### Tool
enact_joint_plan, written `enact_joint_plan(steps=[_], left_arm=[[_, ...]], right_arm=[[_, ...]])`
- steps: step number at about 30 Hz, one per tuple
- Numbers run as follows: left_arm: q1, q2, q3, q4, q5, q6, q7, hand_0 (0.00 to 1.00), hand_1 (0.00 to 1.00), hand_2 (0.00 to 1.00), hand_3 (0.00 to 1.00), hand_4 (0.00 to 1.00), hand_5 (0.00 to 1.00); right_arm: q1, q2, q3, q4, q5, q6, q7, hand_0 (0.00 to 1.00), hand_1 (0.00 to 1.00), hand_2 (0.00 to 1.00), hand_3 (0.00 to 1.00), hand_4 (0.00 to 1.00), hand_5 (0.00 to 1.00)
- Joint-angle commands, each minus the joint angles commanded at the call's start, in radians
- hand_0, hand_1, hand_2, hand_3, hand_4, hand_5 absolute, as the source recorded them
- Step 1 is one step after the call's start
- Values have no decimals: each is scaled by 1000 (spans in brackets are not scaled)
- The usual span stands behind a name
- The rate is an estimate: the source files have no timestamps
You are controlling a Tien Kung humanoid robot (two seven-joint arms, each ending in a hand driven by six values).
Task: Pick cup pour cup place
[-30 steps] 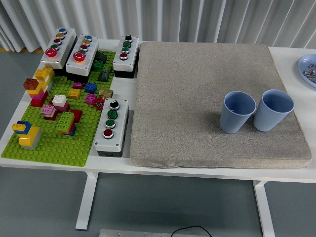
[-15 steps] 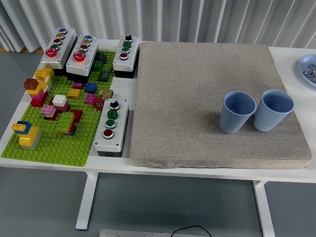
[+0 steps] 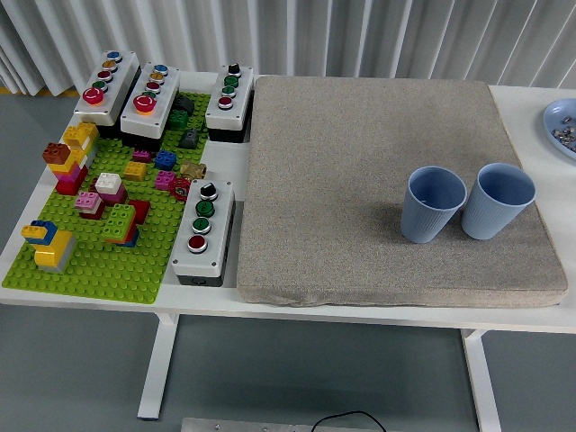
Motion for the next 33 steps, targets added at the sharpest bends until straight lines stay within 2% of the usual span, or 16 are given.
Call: enact_joint_plan(steps=[19, 33], left_arm=[[2, 3, -3, -1, 2, 0, 3, 701, 729, 739, 629, 487, 928], [0, 3, 3, -1, -5, 0, 0, 700, 728, 737, 628, 487, 927]], right_arm=[[4, -3, -8, 0, -3, 14, -15, 869, 753, 707, 753, 737, 844], [5, -4, -9, 8, -17, -22, -5, 874, 760, 709, 753, 751, 877]])
